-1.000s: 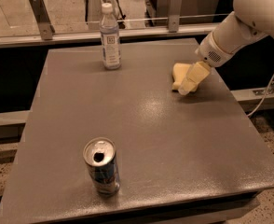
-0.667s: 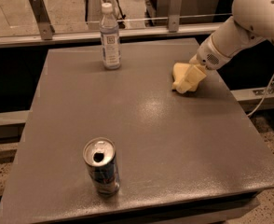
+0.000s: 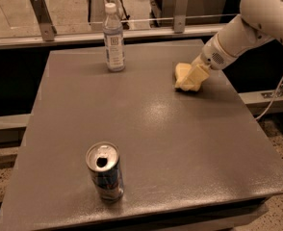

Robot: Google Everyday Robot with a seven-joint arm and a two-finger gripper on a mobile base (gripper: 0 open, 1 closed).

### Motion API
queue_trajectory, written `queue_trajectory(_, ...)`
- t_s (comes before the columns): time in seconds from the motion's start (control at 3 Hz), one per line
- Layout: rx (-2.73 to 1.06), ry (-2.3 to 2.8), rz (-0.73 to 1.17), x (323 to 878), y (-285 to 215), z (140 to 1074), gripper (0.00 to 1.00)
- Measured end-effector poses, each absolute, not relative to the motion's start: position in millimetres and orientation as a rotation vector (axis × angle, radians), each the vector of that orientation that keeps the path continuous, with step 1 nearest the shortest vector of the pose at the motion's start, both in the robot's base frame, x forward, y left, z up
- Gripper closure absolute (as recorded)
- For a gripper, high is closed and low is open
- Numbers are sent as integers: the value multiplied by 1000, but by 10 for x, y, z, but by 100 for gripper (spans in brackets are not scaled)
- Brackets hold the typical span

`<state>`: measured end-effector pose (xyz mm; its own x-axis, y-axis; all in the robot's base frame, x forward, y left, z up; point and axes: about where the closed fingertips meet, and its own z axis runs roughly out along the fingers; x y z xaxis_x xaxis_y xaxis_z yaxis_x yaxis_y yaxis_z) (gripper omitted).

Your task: Pick sponge

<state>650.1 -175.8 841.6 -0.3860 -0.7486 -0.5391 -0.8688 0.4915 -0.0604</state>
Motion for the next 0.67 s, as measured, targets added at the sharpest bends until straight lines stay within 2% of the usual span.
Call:
queue_trajectory(0.33,-1320,2152,344,6493,-1758,8734,95)
queue_trajectory(0.67,-1307,2043,382,6453,-1774,9126,100)
